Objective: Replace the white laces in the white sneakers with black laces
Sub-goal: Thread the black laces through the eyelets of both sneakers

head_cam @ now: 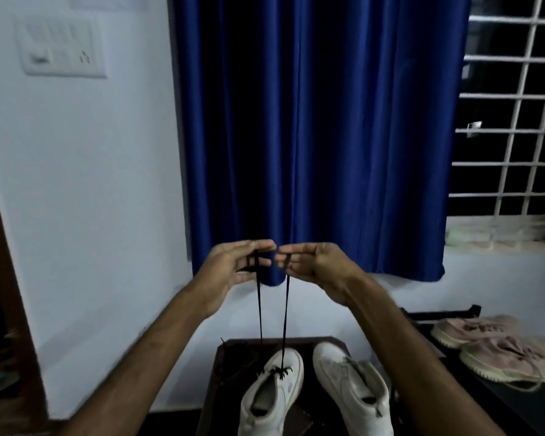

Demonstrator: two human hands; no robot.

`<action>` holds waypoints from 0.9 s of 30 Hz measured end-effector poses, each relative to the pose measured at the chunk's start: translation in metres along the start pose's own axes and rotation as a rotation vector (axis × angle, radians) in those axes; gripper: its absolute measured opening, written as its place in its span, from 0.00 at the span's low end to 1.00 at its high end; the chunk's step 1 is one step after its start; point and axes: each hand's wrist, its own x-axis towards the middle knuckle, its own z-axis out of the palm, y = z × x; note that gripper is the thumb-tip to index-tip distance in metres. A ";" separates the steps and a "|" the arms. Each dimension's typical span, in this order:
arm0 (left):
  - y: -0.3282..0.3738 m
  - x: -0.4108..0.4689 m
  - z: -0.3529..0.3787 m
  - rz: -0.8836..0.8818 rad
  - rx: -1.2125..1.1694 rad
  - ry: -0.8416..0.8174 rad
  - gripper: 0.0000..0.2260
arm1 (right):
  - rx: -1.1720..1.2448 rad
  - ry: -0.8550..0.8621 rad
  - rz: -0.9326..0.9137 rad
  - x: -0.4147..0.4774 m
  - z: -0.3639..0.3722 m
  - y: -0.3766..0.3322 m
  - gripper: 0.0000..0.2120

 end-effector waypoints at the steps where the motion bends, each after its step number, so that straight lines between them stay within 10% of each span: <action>1: 0.003 0.000 -0.001 0.029 0.023 -0.009 0.13 | -0.016 0.051 -0.032 0.000 0.002 0.000 0.10; 16: 0.024 0.018 0.009 0.364 0.379 0.126 0.16 | -0.239 0.284 -0.353 0.013 0.021 -0.014 0.06; 21: 0.024 0.024 0.014 0.374 0.333 0.202 0.31 | -0.199 0.335 -0.352 0.019 0.020 -0.014 0.06; 27: 0.025 0.030 0.019 0.344 0.289 0.253 0.04 | -0.156 0.394 -0.416 0.026 0.018 -0.016 0.04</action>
